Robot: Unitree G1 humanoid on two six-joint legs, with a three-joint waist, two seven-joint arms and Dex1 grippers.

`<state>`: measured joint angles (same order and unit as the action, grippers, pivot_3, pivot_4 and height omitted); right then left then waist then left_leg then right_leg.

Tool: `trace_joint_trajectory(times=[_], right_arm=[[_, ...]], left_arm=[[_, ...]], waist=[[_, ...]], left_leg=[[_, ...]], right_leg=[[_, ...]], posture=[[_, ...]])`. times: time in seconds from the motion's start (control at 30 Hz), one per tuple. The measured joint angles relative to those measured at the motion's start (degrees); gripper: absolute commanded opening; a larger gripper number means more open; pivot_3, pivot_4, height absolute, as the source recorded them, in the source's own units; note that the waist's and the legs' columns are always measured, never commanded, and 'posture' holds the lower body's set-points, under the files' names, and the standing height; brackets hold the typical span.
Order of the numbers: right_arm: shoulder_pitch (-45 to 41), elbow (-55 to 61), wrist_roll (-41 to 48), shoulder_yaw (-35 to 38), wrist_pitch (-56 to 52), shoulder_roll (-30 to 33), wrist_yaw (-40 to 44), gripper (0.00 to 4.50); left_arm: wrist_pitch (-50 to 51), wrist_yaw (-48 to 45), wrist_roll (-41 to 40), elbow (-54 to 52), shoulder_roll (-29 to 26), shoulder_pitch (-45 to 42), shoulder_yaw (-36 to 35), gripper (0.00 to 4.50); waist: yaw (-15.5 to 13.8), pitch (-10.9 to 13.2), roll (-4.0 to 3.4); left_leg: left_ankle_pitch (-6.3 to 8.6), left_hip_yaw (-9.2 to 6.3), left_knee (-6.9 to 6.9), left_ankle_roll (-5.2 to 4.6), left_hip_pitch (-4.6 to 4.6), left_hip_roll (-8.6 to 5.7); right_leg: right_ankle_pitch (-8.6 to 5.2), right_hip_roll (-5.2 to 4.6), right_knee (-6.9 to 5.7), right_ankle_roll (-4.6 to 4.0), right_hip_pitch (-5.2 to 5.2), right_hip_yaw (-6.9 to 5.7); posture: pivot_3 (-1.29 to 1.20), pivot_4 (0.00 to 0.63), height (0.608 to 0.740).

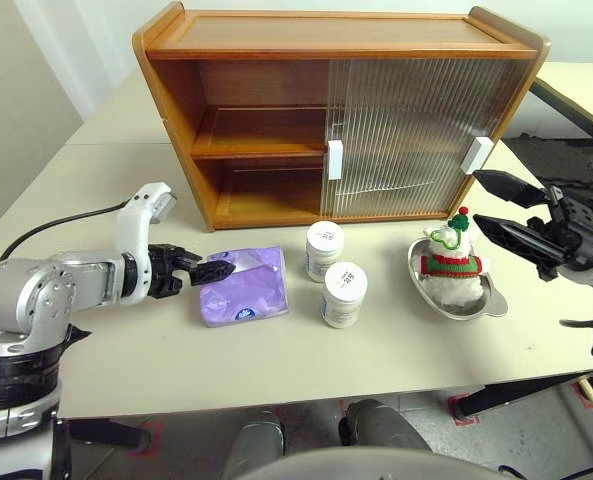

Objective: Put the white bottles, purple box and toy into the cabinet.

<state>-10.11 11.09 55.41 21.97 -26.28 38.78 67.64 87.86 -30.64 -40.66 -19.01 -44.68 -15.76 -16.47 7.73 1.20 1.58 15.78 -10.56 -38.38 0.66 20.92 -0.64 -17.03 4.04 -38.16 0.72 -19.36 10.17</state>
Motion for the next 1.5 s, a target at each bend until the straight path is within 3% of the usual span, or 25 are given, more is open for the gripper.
trace_joint_trajectory(times=[0.17, 0.2, 0.27, 0.43, 0.67, 0.77, 1.1, 1.23, 1.5], right_arm=[[0.0, 0.0, -0.3, 0.0, 0.0, 0.2, 0.4, 4.5], [0.0, 0.0, -0.4, 0.0, 0.0, 0.3, 0.4, 4.5], [0.0, -0.1, -0.9, -0.1, 0.1, 0.3, 0.5, 4.5], [-0.4, -0.5, -1.5, -0.2, 0.1, 0.6, 1.2, 4.5], [-2.0, -2.4, -2.3, -0.3, 0.1, 1.3, 2.5, 4.5], [-2.5, -3.2, -2.6, -0.4, 0.1, 1.4, 3.2, 4.5], [-4.0, -5.1, -4.1, -1.0, 0.7, 1.4, 4.9, 4.5], [-4.0, -5.0, -4.2, -1.1, 0.7, 1.4, 5.1, 4.5], [-3.4, -4.7, -3.8, -1.0, 0.7, 1.3, 5.6, 4.5]], left_arm=[[1.8, 2.9, 1.8, 2.4, 3.0, 0.8, -0.5, 4.46], [1.5, 3.5, 2.3, 3.5, 4.7, 1.1, -0.9, 4.28], [-0.2, 5.2, 3.5, 5.2, 9.3, 1.8, -1.7, 3.85], [-2.6, 5.6, 4.2, 5.8, 10.2, 3.5, -1.7, 2.18], [-4.8, 4.4, 3.6, 6.6, 10.8, 4.7, -5.1, 0.21], [-5.1, 4.6, 2.6, 6.4, 11.6, 4.2, -8.8, 0.12], [-6.7, 6.2, -10.9, 2.7, 22.7, -9.2, -20.6, 0.12], [-7.0, 9.5, -15.4, 2.3, 26.5, -12.4, -22.4, 0.12], [-12.2, 20.8, -16.0, 3.9, 30.4, -16.8, -22.6, 0.12]], waist=[[-0.1, 0.0, -0.04], [-0.1, -0.1, -0.09], [-0.2, -0.1, -0.09], [-0.5, -0.2, -0.15], [-0.6, -0.2, -0.14], [-0.8, -0.2, -0.13], [-3.0, -0.2, -0.1], [-3.3, -0.1, -0.09], [-3.3, -0.1, -0.02]], left_leg=[[-0.01, 0.0, 0.0, 0.01, -0.06, 0.0], [-0.01, 0.0, -0.01, 0.01, -0.07, 0.0], [-0.02, -0.01, -0.04, 0.0, -0.1, -0.01], [-0.01, -0.01, 0.0, 0.0, -0.65, -0.02], [0.01, -0.01, 0.21, 0.09, -0.92, -0.01], [-0.05, -0.01, 0.39, 0.19, -0.84, -0.01], [-0.21, 0.08, 0.33, 0.31, -0.84, -0.03], [-0.21, 0.09, 0.24, 0.3, -0.95, -0.06], [-0.23, 0.1, 0.1, 0.16, -1.02, -0.07]], right_leg=[[0.0, 0.0, 0.0, 0.0, 0.03, 0.01], [0.0, -0.01, -0.01, 0.0, 0.06, 0.02], [0.0, 0.0, -0.01, 0.01, 0.11, 0.02], [-0.02, 0.01, -0.02, 0.01, 0.55, 0.01], [-0.06, 0.0, -0.02, -0.06, 0.54, 0.05], [-0.01, 0.01, -0.02, -0.15, 0.58, 0.05], [-0.2, 0.02, 0.0, 0.05, 0.83, 0.06], [-0.24, 0.02, 0.0, 0.2, 1.0, 0.11], [-0.46, 0.03, -0.01, 0.77, 1.13, 0.11]], posture=[[-0.2, 0.0, 0.74], [-0.2, 0.0, 0.74], [-0.2, 0.0, 0.74], [-0.19, 0.0, 0.74], [-0.17, 0.0, 0.74], [-0.16, 0.0, 0.74], [-0.14, 0.0, 0.74], [-0.14, 0.0, 0.74], [-0.15, 0.0, 0.74]])
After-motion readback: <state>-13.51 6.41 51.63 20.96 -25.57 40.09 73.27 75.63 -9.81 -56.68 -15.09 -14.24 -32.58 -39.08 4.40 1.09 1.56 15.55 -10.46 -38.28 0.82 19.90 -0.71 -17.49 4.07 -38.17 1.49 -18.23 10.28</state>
